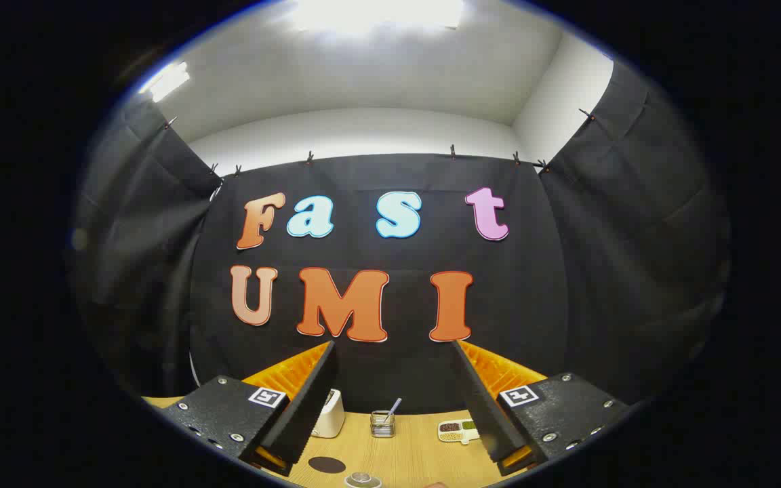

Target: Take the bottle from table, then pour the juice into the cup, finally place the bottle on the coaster

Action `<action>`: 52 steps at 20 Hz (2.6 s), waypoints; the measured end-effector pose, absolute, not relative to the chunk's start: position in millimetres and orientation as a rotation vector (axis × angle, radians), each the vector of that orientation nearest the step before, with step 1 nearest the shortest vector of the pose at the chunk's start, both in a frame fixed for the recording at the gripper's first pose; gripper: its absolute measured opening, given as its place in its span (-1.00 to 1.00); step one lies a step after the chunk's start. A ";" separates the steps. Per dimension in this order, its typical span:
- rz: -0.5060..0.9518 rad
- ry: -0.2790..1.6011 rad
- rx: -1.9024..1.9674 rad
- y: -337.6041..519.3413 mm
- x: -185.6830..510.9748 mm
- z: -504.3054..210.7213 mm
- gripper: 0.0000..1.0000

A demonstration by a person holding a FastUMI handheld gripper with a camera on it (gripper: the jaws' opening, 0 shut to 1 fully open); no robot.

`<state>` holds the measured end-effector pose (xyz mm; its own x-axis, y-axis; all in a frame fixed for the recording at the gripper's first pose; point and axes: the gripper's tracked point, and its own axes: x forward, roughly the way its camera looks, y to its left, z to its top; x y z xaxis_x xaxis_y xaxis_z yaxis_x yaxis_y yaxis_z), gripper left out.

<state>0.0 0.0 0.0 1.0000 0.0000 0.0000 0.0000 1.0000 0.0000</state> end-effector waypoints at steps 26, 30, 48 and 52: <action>0.051 -0.010 0.038 15.1 -24.6 -32.8 0.97; 0.072 0.018 0.025 24.4 -30.8 -68.0 0.97; 0.148 0.292 -0.034 53.1 -67.2 -282.7 0.98; 0.147 0.361 0.006 52.3 -70.7 -319.2 0.98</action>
<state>-70.7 52.3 -319.2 0.9249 0.1442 -0.3518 -0.1421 0.9893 0.0319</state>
